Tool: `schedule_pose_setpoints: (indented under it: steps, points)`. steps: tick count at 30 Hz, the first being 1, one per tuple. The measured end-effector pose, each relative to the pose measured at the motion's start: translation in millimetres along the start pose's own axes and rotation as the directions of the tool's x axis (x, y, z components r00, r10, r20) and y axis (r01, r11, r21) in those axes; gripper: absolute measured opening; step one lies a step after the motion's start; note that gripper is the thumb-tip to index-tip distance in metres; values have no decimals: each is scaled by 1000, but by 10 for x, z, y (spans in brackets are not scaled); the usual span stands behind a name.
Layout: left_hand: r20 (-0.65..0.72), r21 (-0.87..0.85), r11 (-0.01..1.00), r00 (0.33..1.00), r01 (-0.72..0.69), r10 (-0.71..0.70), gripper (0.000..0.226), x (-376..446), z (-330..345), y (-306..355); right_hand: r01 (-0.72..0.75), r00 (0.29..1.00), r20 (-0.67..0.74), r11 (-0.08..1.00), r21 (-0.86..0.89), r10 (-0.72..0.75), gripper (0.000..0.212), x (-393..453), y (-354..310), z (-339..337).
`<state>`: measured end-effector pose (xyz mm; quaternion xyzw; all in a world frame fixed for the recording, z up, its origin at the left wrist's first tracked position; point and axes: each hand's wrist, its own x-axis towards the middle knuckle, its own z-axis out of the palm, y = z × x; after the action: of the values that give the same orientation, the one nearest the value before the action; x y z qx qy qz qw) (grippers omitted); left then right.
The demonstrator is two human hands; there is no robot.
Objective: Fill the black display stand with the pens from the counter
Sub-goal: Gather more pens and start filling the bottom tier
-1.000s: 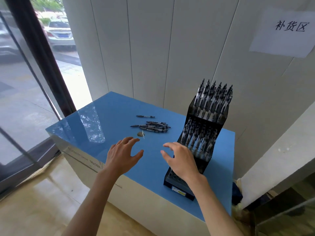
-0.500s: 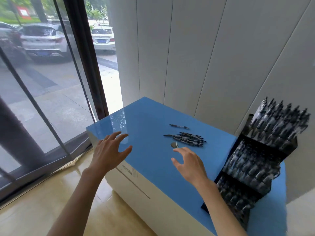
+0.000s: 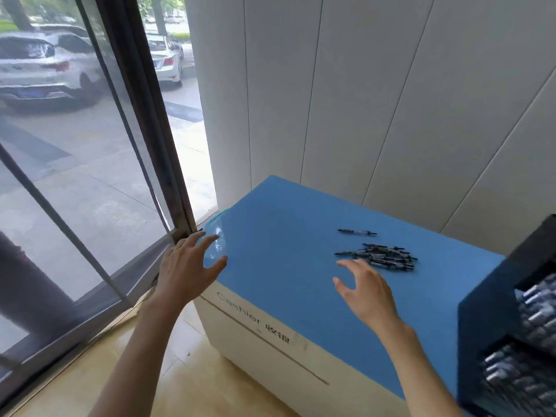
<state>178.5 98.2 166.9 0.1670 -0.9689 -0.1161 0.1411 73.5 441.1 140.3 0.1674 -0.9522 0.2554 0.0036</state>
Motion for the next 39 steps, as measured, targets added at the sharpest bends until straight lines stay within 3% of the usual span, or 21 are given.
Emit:
schedule_pose_setpoints:
  steps: [10,19,25,31,35,39]
  points:
    - [48,-31,985,984,-172,173,57,1254,576,83,-191,975,-112,982,-7,189,39,605,280,169]
    - [174,-145,943,931,-299,322,55,2385,1181,636,-375,908,-186,926,43,376,39,1167,757,122]
    - [272,-218,877,837,-427,475,55,2896,1630,1274,-506,838,-216,862,41,502,38,1258,981,107]
    - [385,-320,786,686,-529,618,53,3181,2198,1842,-621,755,-253,784,24,605,38,1323,1078,97]
    - [443,-374,758,615,-534,652,47,3242,2678,2101,-705,668,-285,707,54,687,38,1313,1014,150]
    - [504,-372,774,589,-512,632,46,3289,3173,2266,-772,583,-299,630,87,755,38,1256,960,291]
